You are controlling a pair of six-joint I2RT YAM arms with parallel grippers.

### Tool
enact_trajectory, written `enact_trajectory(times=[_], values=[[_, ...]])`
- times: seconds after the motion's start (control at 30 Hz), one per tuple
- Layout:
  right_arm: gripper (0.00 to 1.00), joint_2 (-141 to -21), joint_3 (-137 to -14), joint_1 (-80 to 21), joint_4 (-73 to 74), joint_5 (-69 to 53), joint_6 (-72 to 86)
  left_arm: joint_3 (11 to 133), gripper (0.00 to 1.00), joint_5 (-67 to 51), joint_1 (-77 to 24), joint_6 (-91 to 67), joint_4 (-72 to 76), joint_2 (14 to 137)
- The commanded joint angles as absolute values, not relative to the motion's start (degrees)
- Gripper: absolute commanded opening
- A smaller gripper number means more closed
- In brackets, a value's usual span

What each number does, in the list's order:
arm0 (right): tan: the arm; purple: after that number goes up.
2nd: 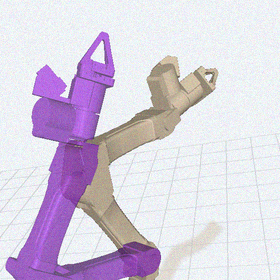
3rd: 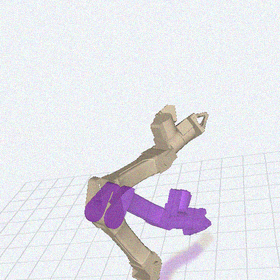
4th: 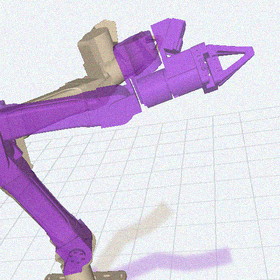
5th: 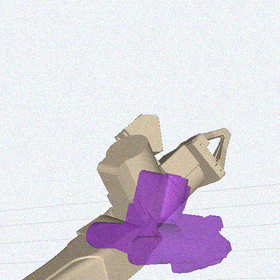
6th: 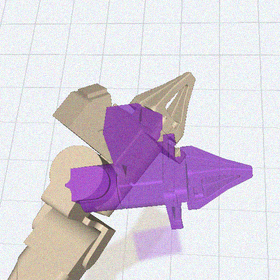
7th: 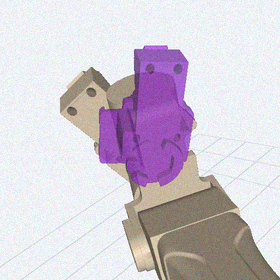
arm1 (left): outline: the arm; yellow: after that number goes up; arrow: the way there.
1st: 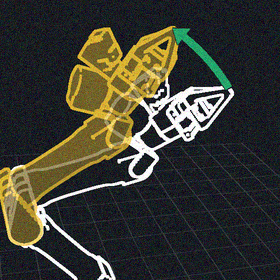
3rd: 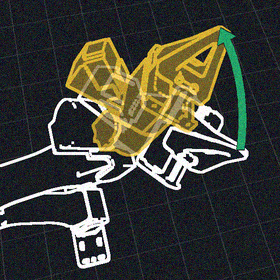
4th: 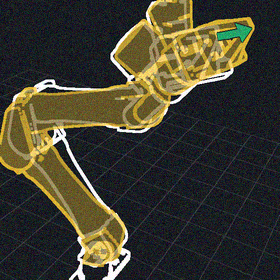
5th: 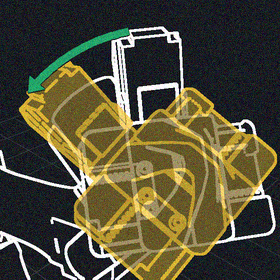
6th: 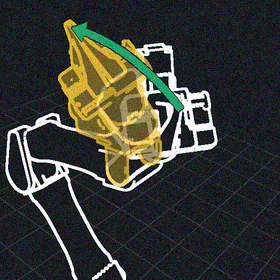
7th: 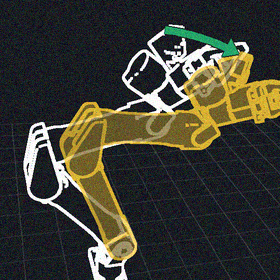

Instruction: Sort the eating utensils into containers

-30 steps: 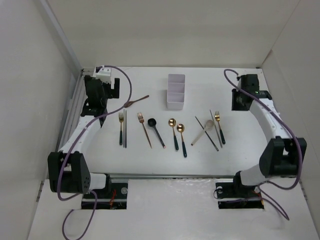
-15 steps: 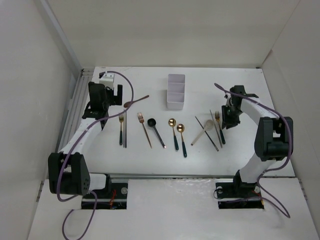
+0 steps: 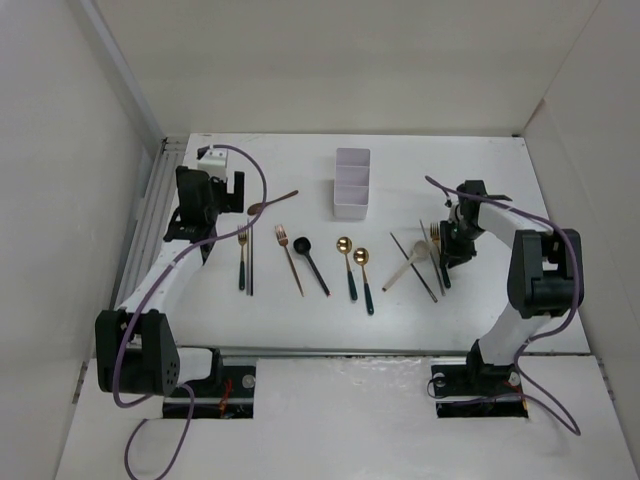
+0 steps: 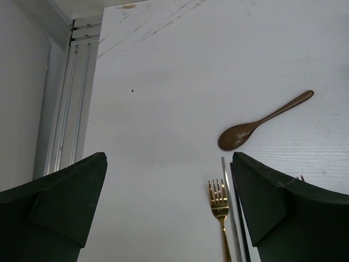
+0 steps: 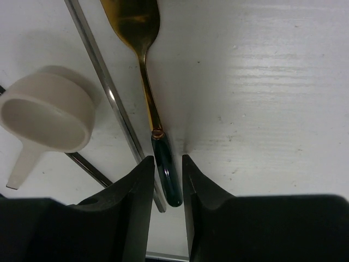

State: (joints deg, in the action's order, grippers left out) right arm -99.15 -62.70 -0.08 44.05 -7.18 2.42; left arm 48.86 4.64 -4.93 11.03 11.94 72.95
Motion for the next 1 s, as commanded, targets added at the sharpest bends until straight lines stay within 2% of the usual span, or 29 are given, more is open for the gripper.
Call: enact_trajectory(times=[0.0, 0.37, 0.63, 0.7, 0.8, 0.83, 0.97], values=[[0.32, -100.54, -62.4, -0.26, 41.31, -8.53, 3.33, 48.16, 1.0, 5.01, -5.1, 9.94, 14.41, 70.66], [0.3, -104.24, -64.6, -0.26, 41.48, -6.42, 3.34, 47.11, 1.0, 5.01, -5.1, 9.4, 14.41, 69.61], [0.26, -106.16, -64.6, -2.36, 42.8, 0.33, 4.39, 47.11, 1.0, 7.47, -5.1, 11.07, 16.26, 69.61], [0.22, -106.95, -64.6, -3.16, 43.33, 0.88, 4.39, 47.11, 1.0, 7.47, -5.1, 11.07, 16.26, 69.61], [0.09, -107.49, -65.82, -3.16, 43.33, 0.88, 4.39, 47.11, 1.0, 7.47, -5.1, 11.07, 16.26, 69.61], [0.0, -108.01, -65.83, -3.16, 43.85, 0.88, 4.39, 47.11, 1.0, 7.47, -5.1, 11.07, 16.26, 69.61], [0.0, -106.71, -66.88, -3.16, 43.86, 4.2, 5.1, 47.11, 1.0, 7.47, -5.1, 11.07, 16.26, 69.61]])
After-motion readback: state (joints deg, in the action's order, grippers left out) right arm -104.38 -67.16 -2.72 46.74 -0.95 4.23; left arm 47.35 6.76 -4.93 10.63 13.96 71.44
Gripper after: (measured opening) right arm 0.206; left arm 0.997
